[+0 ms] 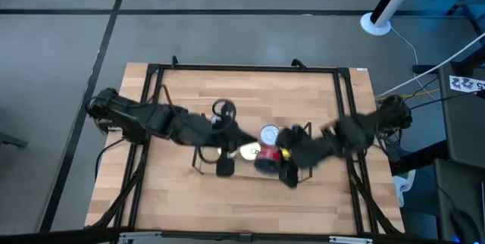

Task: Stack canned seafood by type on shelf
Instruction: Stack the red tuna can on top of the red tuna cans on the shelf

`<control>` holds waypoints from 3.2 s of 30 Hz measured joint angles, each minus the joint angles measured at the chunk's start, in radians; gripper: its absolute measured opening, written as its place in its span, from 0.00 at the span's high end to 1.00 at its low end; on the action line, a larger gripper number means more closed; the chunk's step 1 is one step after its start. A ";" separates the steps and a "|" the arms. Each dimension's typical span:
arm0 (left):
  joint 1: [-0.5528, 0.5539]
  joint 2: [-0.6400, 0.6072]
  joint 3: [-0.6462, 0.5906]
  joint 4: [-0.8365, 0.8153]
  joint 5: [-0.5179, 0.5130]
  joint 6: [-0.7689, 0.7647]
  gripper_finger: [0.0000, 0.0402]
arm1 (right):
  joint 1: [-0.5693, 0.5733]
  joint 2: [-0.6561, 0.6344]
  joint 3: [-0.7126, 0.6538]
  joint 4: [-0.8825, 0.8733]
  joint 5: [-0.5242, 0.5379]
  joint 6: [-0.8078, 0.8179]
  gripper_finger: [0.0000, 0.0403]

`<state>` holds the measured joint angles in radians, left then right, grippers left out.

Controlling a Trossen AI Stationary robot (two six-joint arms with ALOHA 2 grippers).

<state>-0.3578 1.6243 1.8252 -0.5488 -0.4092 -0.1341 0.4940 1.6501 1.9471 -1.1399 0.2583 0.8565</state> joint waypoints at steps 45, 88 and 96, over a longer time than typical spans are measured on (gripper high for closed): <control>0.334 -0.057 -0.020 -0.183 0.392 0.263 0.97 | -0.835 0.023 -0.608 0.157 -1.080 -1.055 0.66; 0.332 -0.057 -0.019 -0.202 0.392 0.213 0.97 | -0.834 0.043 -0.648 0.211 -0.949 -1.015 0.48; 0.332 -0.057 -0.019 -0.203 0.392 0.213 0.97 | -0.835 0.044 -0.649 0.223 -0.856 -0.983 0.36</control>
<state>-0.0261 1.5677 1.8057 -0.7517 -0.0170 0.0784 -0.3408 1.6937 1.2981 -0.9174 -0.5978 -0.1267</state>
